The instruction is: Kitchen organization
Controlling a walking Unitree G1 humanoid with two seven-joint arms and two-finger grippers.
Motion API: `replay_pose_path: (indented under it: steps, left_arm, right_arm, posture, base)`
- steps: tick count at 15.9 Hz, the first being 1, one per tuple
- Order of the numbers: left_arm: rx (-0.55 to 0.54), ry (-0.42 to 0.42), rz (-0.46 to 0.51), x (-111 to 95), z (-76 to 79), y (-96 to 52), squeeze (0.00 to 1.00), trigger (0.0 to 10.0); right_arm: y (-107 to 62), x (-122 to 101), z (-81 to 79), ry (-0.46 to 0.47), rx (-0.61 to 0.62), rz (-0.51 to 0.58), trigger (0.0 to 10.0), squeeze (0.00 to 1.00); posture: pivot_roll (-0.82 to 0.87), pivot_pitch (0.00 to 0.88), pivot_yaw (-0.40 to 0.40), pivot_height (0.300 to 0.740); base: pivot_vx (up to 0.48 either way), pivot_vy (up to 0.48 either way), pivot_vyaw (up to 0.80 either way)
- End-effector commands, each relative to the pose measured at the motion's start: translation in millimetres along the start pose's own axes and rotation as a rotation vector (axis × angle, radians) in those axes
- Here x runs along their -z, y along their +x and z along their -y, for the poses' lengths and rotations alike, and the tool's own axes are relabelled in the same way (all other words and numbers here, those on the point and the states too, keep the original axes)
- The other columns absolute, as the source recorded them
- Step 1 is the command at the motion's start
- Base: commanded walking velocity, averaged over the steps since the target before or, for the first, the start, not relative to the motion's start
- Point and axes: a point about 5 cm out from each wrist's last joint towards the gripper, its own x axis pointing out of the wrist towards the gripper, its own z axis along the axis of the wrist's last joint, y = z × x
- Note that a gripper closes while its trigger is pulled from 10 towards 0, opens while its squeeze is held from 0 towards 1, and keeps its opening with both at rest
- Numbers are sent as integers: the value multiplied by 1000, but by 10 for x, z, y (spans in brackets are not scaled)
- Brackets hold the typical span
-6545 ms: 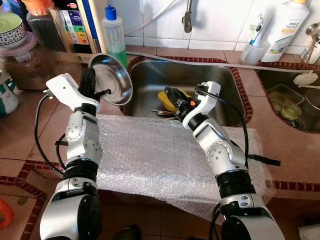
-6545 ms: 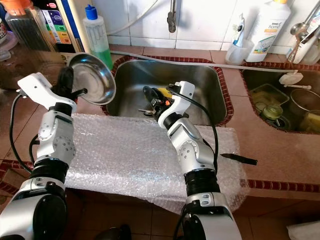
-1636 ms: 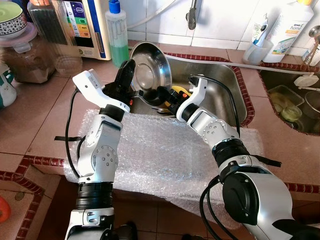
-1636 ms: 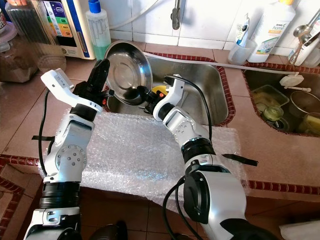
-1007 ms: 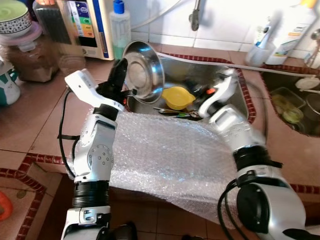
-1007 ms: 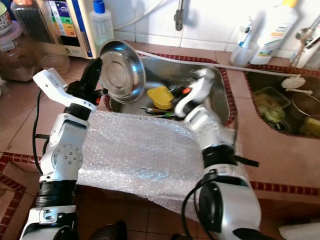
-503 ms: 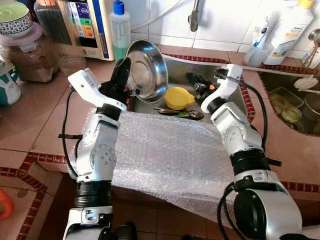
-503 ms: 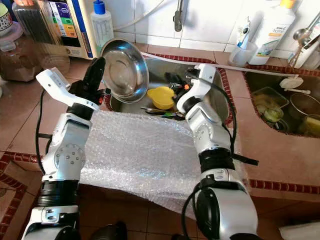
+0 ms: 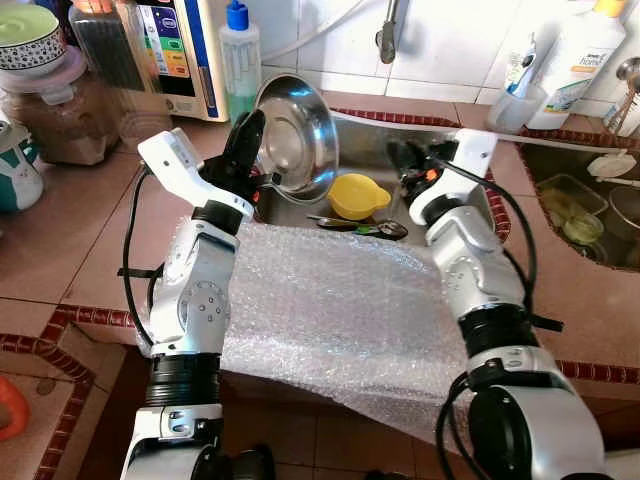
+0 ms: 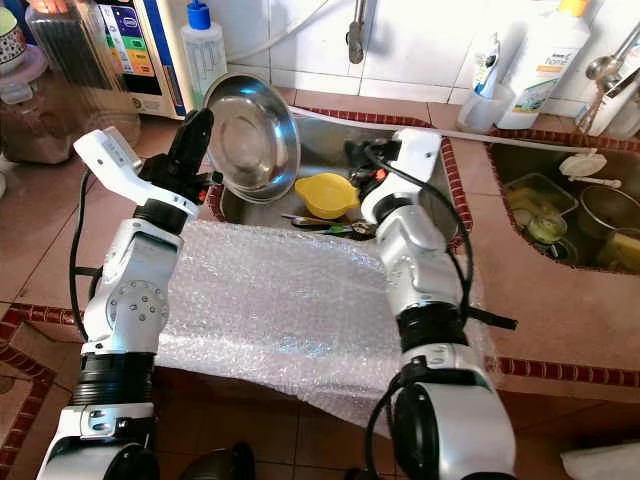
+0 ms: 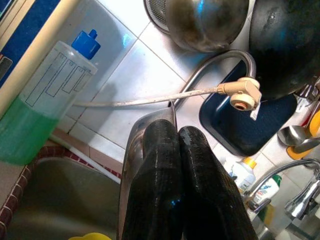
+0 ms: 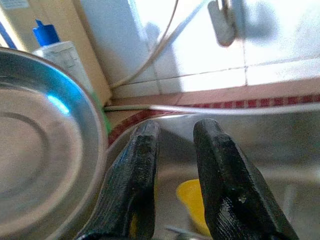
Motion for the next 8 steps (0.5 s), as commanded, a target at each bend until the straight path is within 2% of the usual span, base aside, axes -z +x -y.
replay_pose_path:
  steps: [1,3,5,8]
  left_arm:
    - [37,-1,-3,-1,69,42,0,0]
    - [38,-3,-2,-2,73,40,0,0]
    - [36,-3,0,-9,72,33,0,0]
    - [30,0,4,-18,63,13,0,0]
  right_arm:
    - [-15,113,-6,67,-15,-44,0,0]
    - [25,152,-94,155,-50,-61,0,0]
    - [61,162,-136,185,-54,-65,0,0]
    - [115,209,-215,283,-68,-82,0,0]
  posture:
    - [94,124,1,740]
    - [94,124,1,740]
    - [102,130,-6,740]
    - [108,134,-13,740]
  base:
    - [0,0,0]
    - [0,0,0]
    - [0,0,0]
    - [0,0,0]
